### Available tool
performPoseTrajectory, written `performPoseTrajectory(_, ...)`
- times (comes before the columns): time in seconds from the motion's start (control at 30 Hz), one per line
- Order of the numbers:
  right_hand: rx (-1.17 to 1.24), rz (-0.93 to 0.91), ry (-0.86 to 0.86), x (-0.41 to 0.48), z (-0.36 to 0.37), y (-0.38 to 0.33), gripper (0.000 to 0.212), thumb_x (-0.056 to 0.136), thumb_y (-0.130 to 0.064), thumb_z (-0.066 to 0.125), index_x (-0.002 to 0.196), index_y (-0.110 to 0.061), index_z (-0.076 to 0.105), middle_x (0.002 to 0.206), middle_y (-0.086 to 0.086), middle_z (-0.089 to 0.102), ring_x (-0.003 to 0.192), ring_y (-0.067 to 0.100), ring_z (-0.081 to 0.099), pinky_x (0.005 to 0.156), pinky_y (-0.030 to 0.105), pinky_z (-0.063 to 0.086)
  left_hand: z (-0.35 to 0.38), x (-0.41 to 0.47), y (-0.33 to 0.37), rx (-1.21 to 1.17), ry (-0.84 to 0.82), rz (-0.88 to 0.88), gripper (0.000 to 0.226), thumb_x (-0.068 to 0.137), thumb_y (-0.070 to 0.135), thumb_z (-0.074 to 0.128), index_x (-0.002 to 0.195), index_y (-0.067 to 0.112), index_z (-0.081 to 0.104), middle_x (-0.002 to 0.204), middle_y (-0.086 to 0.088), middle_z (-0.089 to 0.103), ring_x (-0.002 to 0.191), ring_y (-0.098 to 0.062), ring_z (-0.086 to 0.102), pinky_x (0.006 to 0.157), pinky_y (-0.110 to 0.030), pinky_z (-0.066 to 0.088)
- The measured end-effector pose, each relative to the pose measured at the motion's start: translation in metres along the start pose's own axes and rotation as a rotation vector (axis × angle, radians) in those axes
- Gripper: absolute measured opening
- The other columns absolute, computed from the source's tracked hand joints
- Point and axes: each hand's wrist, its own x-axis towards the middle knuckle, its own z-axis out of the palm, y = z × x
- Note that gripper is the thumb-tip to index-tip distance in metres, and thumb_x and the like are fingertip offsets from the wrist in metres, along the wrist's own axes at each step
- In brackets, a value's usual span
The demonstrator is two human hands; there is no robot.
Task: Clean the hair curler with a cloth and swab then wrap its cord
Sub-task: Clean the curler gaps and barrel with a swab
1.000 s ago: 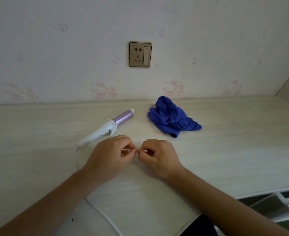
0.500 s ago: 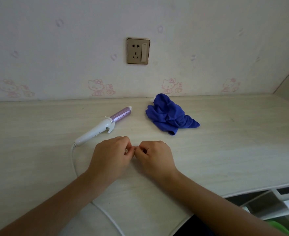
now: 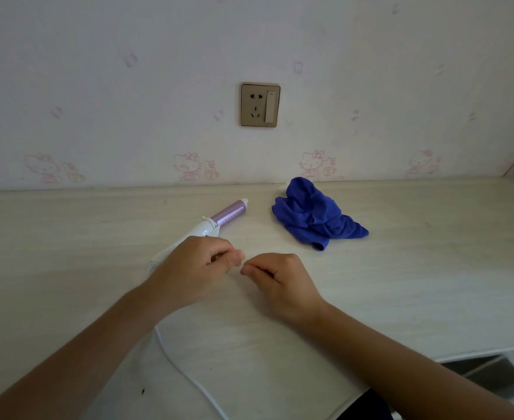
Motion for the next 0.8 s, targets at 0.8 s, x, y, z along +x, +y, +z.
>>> performPoseTrajectory(0.8, 0.248, 0.001, 0.203, 0.096, 0.012, 0.009, 0.009, 0.094, -0.011, 0.073, 0.089, -0.012, 0.081, 0.073, -0.019, 0.071, 0.068, 0.006, 0.066, 0.068, 0.030, 0.056, -0.020, 0.049, -0.059, -1.099, 0.365, -0.439, 0.048, 0.102, 0.047, 0.045, 0.110, 0.002, 0.060, 0.066, -0.006, 0.052, 0.040, -0.015, 0.041, 0.036, -0.021, 0.030)
